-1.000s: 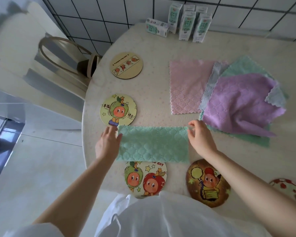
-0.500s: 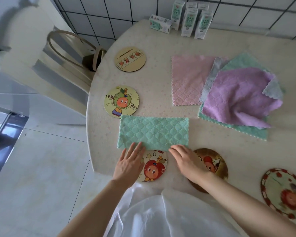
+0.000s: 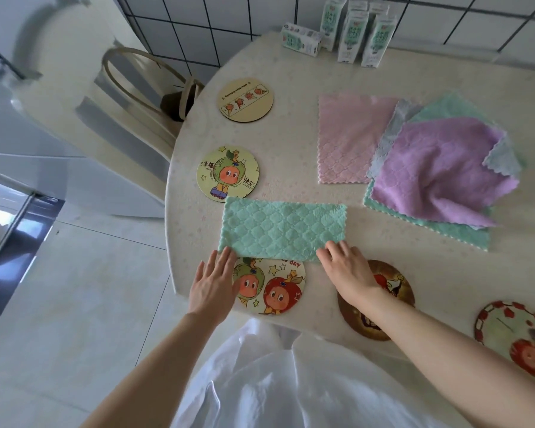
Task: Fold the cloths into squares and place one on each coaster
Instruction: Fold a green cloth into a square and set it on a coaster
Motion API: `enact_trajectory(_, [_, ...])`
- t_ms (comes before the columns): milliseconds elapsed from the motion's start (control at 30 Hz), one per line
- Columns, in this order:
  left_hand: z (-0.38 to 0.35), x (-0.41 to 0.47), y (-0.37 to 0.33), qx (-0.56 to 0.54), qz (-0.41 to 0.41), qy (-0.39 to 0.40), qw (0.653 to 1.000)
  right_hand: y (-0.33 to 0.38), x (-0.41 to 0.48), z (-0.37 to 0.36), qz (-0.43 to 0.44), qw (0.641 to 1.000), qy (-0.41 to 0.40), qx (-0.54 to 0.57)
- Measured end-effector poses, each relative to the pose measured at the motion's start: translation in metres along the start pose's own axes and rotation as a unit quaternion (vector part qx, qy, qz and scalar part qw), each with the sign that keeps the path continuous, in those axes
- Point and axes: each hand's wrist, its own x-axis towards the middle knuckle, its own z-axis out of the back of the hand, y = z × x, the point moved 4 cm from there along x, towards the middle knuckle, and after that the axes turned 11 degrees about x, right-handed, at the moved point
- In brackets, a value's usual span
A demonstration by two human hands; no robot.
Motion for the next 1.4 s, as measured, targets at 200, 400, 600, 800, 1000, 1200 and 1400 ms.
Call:
enact_trajectory(200, [0.003,0.011,0.004,0.021,0.008,0.012,1.000,0.005,0.004,0.014,0.030,0.997,-0.051,0.046])
enact_trajectory(400, [0.012,0.014,-0.030,0.000,-0.090,-0.042,0.995,0.027,-0.022,0.039,0.113,0.975,-0.105,0.158])
enact_trajectory(600, [0.013,-0.005,-0.083,-0.070,-0.156,-0.107,0.979,0.057,-0.037,0.049,0.174,0.936,-0.048,0.302])
enact_trajectory(800, [-0.001,-0.016,-0.068,-0.082,-0.208,-0.130,0.966,0.058,-0.032,0.042,0.198,0.927,-0.033,0.316])
enact_trajectory(1000, [-0.012,-0.029,-0.044,-0.079,-0.262,-0.115,0.955,0.035,-0.010,0.009,0.225,0.965,-0.007,0.131])
enact_trajectory(1200, [-0.004,-0.036,-0.029,-0.111,-0.251,-0.104,0.956,0.029,-0.003,-0.006,0.293,0.954,0.046,0.035])
enact_trajectory(1400, [0.003,-0.027,-0.021,-0.298,-0.068,-0.010,0.952,0.027,0.015,0.002,0.264,0.950,0.051,0.157])
